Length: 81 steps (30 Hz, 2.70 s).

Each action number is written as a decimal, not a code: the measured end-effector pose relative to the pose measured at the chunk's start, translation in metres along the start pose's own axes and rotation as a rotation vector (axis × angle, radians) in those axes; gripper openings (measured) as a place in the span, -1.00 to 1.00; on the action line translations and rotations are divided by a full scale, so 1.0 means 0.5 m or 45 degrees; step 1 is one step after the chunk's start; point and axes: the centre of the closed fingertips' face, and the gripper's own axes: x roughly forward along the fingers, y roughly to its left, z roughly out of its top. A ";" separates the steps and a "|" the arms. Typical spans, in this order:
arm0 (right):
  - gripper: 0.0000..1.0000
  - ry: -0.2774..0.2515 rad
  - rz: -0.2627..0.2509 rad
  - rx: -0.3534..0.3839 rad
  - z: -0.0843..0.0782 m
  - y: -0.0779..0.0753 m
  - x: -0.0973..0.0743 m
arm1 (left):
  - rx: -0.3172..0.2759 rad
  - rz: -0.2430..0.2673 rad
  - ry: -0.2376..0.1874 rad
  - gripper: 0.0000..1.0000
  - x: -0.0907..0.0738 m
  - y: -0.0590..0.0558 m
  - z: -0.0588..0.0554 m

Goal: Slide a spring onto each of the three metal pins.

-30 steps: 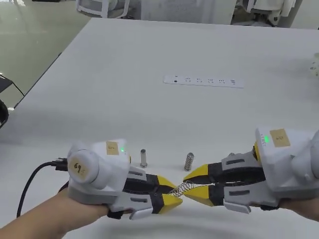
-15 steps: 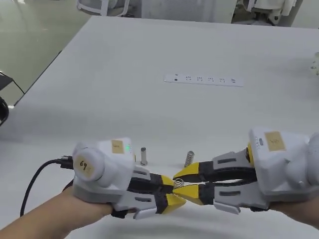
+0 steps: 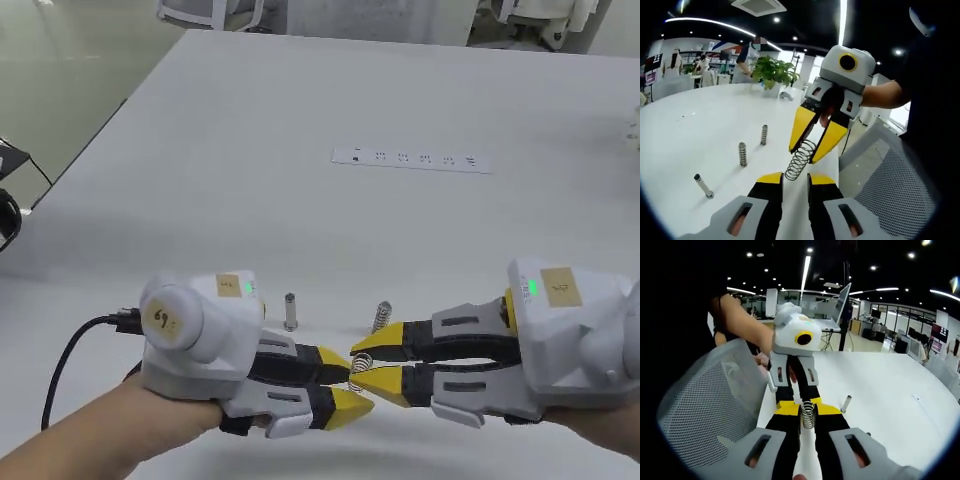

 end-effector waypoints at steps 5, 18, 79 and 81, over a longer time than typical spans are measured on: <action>-0.86 -0.001 -0.016 0.005 -0.001 -0.007 -0.004 | -0.003 0.041 -0.024 -0.65 -0.018 0.012 -0.002; -0.85 0.022 -0.049 0.016 -0.017 -0.017 -0.009 | -0.013 0.170 -0.029 -0.25 -0.073 0.057 -0.030; -0.85 0.026 -0.133 0.015 0.014 -0.125 0.101 | -0.142 0.484 -0.111 0.96 -0.208 0.139 -0.082; -0.85 0.025 -0.144 0.030 0.014 -0.135 0.106 | -0.141 0.483 -0.109 0.96 -0.208 0.137 -0.083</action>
